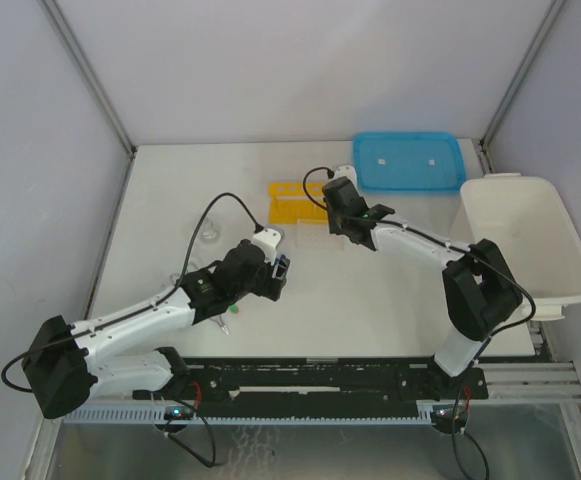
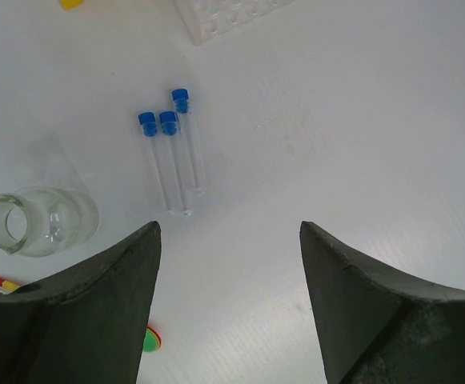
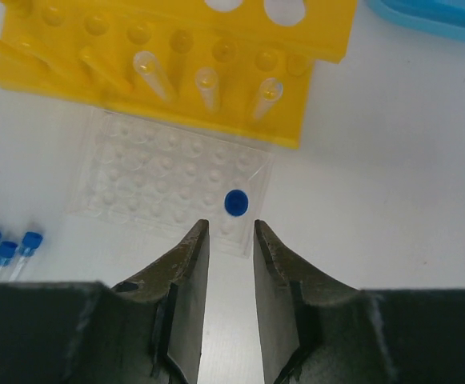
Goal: Organize the chemistry lab equipment
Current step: Insert the test tube into the slot of the test tube rack.
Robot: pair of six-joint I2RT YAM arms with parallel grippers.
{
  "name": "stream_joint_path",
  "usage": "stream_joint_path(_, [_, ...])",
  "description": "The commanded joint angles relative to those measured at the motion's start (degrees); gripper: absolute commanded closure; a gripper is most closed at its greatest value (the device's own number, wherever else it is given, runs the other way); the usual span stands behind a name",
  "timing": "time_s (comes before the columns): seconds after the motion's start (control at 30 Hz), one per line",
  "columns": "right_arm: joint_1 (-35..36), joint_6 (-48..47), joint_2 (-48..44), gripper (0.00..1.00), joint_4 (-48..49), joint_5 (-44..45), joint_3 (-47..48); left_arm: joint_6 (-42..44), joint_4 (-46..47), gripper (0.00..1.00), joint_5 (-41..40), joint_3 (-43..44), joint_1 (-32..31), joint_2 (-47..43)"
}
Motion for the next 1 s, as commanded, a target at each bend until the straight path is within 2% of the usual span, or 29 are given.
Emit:
stream_joint_path(0.0, [2.33,1.0,-8.27,0.72,-1.73,2.96,0.27,-0.95,2.91,0.26,0.92,-0.43,0.29,0.15])
stream_joint_path(0.17, [5.91,1.28,-16.92,0.72,-4.83,5.34,-3.09,-0.54,3.13,0.29,0.24,-0.76,0.33,2.41])
stream_joint_path(0.33, [7.21,4.13,-28.35,0.72,-5.8,4.58,-12.01,-0.12,5.02,0.31,-0.07,-1.16,0.36,6.82])
stream_joint_path(0.43, [7.47,5.48,-34.04,0.73,-6.12,4.54,-16.94,0.73,6.98,0.39,0.1,-0.83,0.47,10.09])
stream_joint_path(0.53, [7.73,5.65,-38.36,0.73,-6.18,4.39,-20.67,2.05,8.45,0.52,0.48,0.57,0.92,14.21])
stream_joint_path(0.57, [7.78,5.68,-39.29,0.73,-6.15,4.49,-21.51,2.57,8.84,0.53,0.61,1.23,1.11,15.54])
stream_joint_path(0.8, [7.37,6.06,-42.43,0.73,-6.19,5.18,-25.02,3.79,8.6,0.53,1.65,5.95,2.53,23.61])
stream_joint_path(0.97, [6.67,6.47,-45.16,0.73,-6.17,4.31,-26.41,3.62,8.43,0.53,2.76,7.02,2.73,24.52])
